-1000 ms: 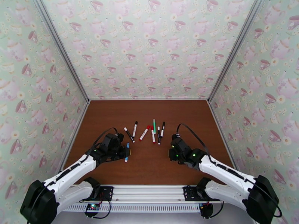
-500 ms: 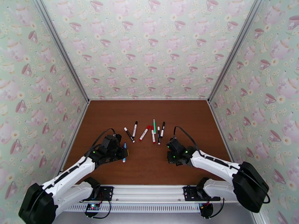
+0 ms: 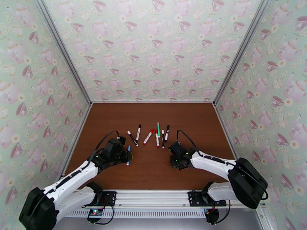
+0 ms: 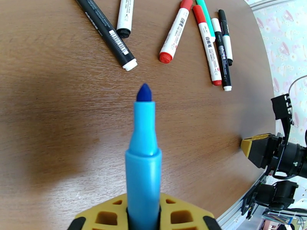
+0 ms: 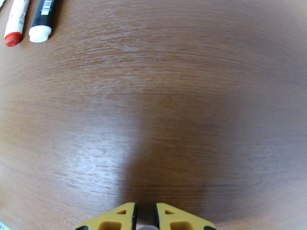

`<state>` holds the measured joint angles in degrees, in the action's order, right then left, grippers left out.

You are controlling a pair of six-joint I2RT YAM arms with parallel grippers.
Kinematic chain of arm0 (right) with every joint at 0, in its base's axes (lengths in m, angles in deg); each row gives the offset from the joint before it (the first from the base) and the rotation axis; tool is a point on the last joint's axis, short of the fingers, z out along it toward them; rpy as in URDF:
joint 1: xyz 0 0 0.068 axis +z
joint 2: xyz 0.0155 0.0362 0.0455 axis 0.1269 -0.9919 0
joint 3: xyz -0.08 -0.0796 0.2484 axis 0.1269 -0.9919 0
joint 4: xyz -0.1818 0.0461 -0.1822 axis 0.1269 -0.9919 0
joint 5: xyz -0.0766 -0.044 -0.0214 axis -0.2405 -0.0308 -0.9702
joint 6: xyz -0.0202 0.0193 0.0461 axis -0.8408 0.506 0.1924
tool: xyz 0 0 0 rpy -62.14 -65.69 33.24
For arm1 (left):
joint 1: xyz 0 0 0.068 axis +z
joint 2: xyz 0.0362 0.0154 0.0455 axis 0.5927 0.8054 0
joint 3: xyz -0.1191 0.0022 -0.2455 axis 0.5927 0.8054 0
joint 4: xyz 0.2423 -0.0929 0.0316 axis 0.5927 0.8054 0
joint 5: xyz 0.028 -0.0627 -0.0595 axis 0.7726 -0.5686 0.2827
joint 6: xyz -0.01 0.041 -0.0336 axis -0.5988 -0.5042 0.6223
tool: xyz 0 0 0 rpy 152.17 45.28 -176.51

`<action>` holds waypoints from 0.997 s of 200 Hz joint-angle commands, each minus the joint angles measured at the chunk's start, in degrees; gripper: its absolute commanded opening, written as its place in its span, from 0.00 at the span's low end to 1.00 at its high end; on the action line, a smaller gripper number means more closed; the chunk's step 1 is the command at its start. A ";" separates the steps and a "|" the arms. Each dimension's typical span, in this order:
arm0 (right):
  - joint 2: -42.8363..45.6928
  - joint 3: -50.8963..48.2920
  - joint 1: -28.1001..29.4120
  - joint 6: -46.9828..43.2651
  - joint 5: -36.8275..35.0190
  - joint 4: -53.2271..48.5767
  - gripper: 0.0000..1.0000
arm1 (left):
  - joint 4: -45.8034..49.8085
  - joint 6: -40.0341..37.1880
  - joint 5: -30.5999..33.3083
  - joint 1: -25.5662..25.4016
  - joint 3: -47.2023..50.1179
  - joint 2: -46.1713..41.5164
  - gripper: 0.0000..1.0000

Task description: Open the pen caps

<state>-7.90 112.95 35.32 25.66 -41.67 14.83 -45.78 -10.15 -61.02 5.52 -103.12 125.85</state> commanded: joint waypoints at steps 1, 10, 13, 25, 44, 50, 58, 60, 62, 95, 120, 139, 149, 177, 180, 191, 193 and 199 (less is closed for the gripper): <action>-2.13 -0.24 -0.57 -0.44 1.53 0.41 0.19 | -2.96 -0.24 2.98 -1.44 1.84 0.07 0.07; -2.49 0.04 -0.65 -0.55 1.36 0.09 0.20 | -3.38 0.09 3.85 -2.07 2.35 -0.14 0.07; -2.69 0.19 -0.60 -0.51 1.24 -0.02 0.21 | -3.60 0.14 3.96 -2.27 2.60 -0.15 0.07; -2.75 0.40 -0.60 -0.17 0.98 -0.30 0.22 | -4.24 0.40 4.59 -2.96 3.36 -0.25 0.07; -1.71 0.05 -0.68 0.58 0.54 -0.16 0.25 | -4.78 0.17 4.54 -3.69 3.95 0.26 0.08; -1.49 -0.04 -0.63 0.69 0.43 -0.26 0.26 | -4.28 -0.05 4.88 -3.81 3.86 0.53 0.08; -1.33 0.20 -0.65 0.77 0.23 -0.60 0.27 | -3.57 -0.27 5.30 -3.80 3.73 0.99 0.08; -1.27 0.30 -0.60 0.84 0.11 -0.84 0.27 | -3.39 -0.31 5.35 -3.80 3.71 1.11 0.08; -1.26 0.42 -0.64 0.83 0.07 -1.12 0.27 | -3.24 -0.34 5.43 -3.87 3.64 1.18 0.08; 0.18 1.32 -0.60 0.24 -0.63 -3.00 0.30 | -2.56 -0.12 5.83 -4.14 3.75 1.18 0.09; 1.18 1.81 -0.60 -0.24 -0.89 -3.91 0.30 | -1.69 0.27 7.21 -4.53 3.71 1.59 0.09; 2.46 1.91 -0.60 -0.63 -0.83 -3.71 0.32 | -0.92 -0.04 8.22 -4.75 3.40 2.34 0.11; 3.22 2.04 -0.66 -0.72 -0.88 -3.40 0.33 | -0.06 -0.41 8.96 -5.10 2.82 3.07 0.11; 5.70 2.50 -0.62 -1.30 0.04 -2.02 0.37 | 1.35 -1.00 10.71 -5.69 1.47 6.31 0.11; 6.03 2.58 -0.68 -1.32 0.06 -1.94 0.38 | 1.41 -1.00 10.92 -5.84 1.26 6.73 0.11; 7.20 2.68 -0.61 -1.51 0.39 -1.71 0.40 | 1.44 -1.08 11.98 -6.69 0.86 7.86 0.11; 7.42 2.68 -0.67 -1.58 0.47 -1.65 0.41 | 1.49 -1.08 12.29 -6.81 0.84 8.05 0.11; 8.12 2.77 -0.65 -1.76 0.73 -1.34 0.42 | 1.52 -1.01 13.20 -7.16 0.62 8.51 0.11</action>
<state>-2.57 113.73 34.95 24.99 -41.26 12.54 -45.76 -10.15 -51.68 -0.36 -100.21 132.47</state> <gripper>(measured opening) 0.402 0.174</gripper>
